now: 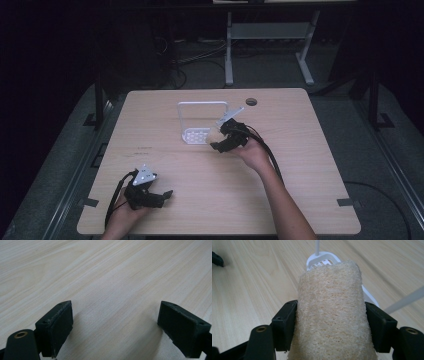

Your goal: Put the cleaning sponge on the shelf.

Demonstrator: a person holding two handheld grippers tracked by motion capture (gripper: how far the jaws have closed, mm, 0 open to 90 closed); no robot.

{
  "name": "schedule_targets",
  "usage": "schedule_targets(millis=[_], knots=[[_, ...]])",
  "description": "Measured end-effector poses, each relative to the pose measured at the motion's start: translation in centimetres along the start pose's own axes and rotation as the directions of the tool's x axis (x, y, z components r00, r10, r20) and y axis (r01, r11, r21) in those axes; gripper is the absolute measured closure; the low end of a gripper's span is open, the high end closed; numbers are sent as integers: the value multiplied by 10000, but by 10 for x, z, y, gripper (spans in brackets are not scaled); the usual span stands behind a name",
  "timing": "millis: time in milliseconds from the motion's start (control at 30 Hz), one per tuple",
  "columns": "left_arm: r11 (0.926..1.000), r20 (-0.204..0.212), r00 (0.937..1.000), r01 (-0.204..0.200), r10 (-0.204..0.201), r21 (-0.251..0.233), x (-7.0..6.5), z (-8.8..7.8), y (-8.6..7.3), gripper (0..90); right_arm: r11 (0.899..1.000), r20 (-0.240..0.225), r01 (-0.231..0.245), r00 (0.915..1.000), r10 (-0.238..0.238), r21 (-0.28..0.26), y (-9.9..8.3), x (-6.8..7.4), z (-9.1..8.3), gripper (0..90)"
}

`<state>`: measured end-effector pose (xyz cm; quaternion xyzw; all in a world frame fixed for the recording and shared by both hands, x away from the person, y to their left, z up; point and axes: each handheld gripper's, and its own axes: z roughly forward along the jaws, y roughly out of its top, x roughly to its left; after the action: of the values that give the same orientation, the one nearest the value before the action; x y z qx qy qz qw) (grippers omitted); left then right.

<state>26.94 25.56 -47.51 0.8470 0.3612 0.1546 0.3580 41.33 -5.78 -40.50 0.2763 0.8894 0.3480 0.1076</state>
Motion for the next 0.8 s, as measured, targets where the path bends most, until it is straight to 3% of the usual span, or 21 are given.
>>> schedule_targets(millis=[333, 800], knots=[[10000, 0, 10000, 4, -4, -20, 0, 0, 0, 123, 9999, 11, -64, 10000, 65, -118, 6, 2, 15, 326], [10000, -1, 10000, 15, -15, -24, 0, 0, 0, 123, 9998, 380, 81, 9993, -74, -190, 20, 2, 40, 327]])
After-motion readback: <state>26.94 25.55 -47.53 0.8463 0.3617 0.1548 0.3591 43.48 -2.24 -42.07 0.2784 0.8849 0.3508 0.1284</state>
